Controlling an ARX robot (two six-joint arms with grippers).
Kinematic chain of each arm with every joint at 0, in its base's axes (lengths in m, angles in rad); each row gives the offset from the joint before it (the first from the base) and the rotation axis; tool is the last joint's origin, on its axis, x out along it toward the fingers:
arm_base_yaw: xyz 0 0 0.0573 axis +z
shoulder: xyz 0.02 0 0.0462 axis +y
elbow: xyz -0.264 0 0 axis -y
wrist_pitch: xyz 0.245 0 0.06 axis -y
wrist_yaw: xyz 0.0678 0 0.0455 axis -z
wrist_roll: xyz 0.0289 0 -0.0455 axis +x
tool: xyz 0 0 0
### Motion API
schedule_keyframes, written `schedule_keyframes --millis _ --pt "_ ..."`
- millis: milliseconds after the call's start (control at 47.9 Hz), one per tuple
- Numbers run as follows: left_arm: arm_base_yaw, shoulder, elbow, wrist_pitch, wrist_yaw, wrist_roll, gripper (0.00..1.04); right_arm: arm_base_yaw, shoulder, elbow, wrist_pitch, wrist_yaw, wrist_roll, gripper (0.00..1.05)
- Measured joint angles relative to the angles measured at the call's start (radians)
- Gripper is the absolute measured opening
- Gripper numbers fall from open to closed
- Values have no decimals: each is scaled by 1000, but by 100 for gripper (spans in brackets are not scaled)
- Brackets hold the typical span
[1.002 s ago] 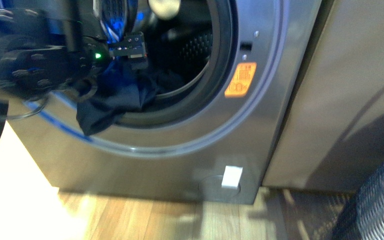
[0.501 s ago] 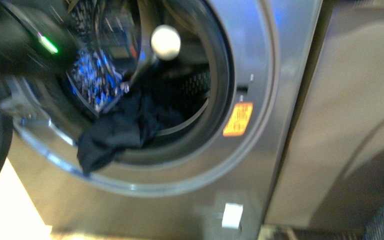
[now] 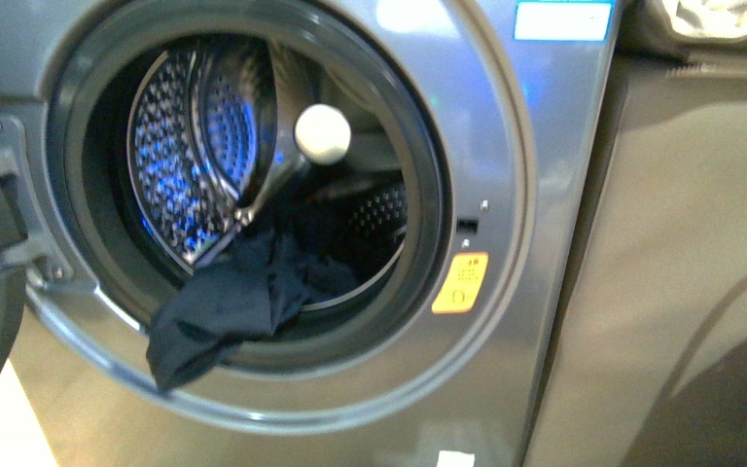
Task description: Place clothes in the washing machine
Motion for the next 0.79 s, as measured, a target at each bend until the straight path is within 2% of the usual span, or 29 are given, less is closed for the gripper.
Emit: schedule_keyframes --millis 63,230,376,459,585,793 --pt "31 -53 -51 11 31 0 32 0 0 0 0 0 0 2" --pt "90 -114 -146 21 84 0 3 0 0 0 0 0 0 2" --pt "129 -170 -200 26 127 -2 4 0 0 0 0 0 0 2" --pt "208 -199 -225 26 223 -1 4 0 0 0 0 0 0 2" --pt "246 -236 -256 24 230 -2 4 0 0 0 0 1 0 2" --pt "247 -299 -299 3 237 -2 4 0 0 0 0 0 0 2"
